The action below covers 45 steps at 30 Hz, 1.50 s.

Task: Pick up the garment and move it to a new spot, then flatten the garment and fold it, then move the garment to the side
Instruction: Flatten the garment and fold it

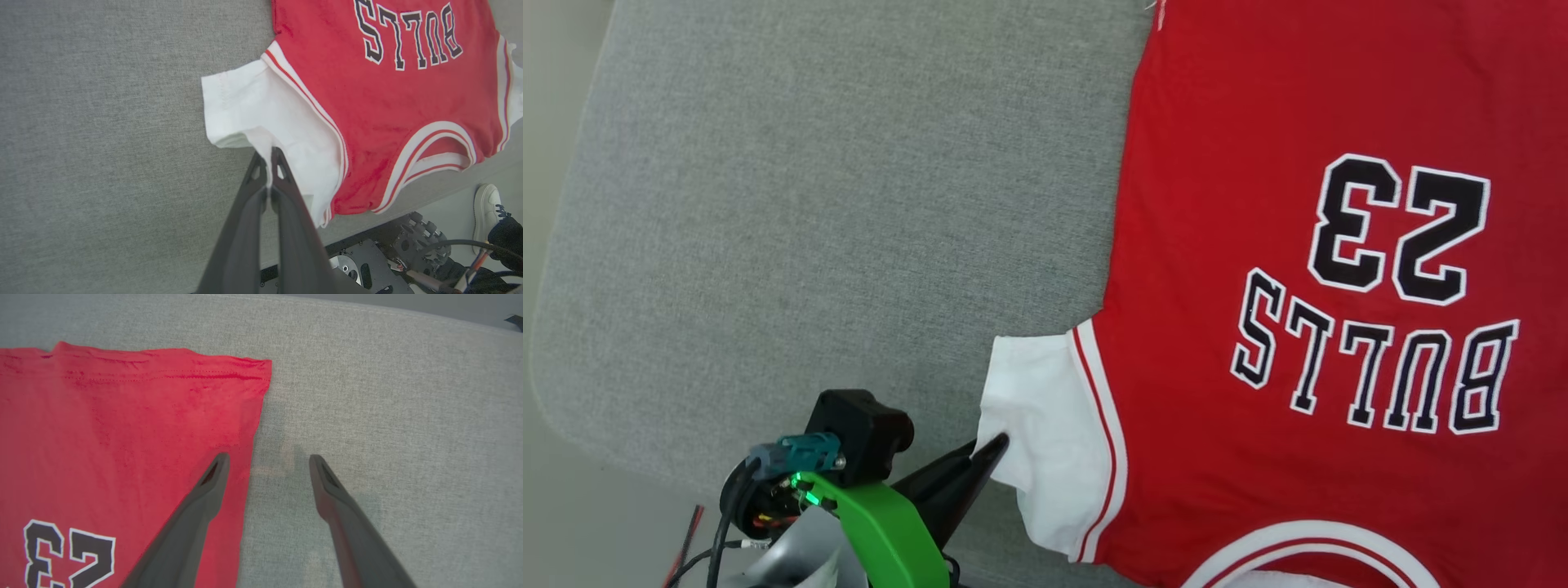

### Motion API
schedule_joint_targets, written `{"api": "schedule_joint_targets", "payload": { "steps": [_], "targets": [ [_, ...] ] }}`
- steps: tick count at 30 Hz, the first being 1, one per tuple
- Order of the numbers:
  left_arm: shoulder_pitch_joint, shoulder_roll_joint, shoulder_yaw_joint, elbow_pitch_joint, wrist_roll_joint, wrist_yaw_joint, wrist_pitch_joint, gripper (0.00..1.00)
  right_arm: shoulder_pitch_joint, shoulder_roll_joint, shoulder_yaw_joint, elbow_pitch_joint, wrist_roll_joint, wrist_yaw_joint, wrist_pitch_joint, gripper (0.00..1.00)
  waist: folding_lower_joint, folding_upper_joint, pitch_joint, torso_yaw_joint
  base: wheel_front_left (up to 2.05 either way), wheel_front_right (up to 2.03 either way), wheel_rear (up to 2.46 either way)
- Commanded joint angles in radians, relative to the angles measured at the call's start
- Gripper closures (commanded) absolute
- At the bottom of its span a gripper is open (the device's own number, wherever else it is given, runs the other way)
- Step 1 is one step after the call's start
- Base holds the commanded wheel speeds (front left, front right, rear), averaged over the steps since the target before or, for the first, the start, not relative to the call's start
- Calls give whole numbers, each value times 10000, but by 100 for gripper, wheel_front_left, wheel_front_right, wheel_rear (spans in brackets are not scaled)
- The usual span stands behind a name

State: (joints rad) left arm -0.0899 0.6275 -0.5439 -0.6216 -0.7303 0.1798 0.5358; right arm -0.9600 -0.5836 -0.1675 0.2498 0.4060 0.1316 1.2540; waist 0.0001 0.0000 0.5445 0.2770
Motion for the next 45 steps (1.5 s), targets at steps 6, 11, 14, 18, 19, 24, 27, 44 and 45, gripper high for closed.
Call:
{"api": "schedule_joint_targets", "payload": {
  "steps": [6,11,14,18,19,24,27,44,45],
  "targets": [
    [-321,-274,-121,312,70,-222,-328,100,-952,-377,252,808,-489,-9,-18,0,-1,0,1137,1165,0,0,0],
    [-428,-385,-170,536,81,-347,-494,100,-1032,-520,673,1217,-596,-9,5,0,-1,0,1274,1309,0,0,0],
    [-481,-442,-181,632,73,-388,-563,100,-851,-598,941,1376,-512,-9,49,0,-1,0,1312,1359,0,0,0],
    [-524,-488,-197,741,70,-418,-623,100,-412,-799,1331,1493,-314,-9,239,100,-1,0,1301,1402,0,0,0],
    [-531,-500,-198,765,64,-421,-637,100,-319,-862,1385,1496,-253,-9,244,100,-1,0,1292,1409,0,0,0],
    [-564,-506,-142,883,91,-394,-722,100,-113,-980,1439,1541,-61,-9,79,100,-1,0,1139,1362,0,0,0],
    [-577,-498,-102,919,80,-382,-755,100,-27,-999,1437,1598,-37,-9,-110,100,-1,0,933,1265,0,0,0],
    [-240,-151,249,1256,-87,23,-595,100,2578,-750,1197,1967,587,-9,-1062,100,-1,0,-1680,-32,0,0,0],
    [-178,-140,266,1290,-124,58,-587,100,2857,-731,1178,1944,665,-9,-1124,100,-1,0,-1877,-131,0,0,0]
  ]
}}
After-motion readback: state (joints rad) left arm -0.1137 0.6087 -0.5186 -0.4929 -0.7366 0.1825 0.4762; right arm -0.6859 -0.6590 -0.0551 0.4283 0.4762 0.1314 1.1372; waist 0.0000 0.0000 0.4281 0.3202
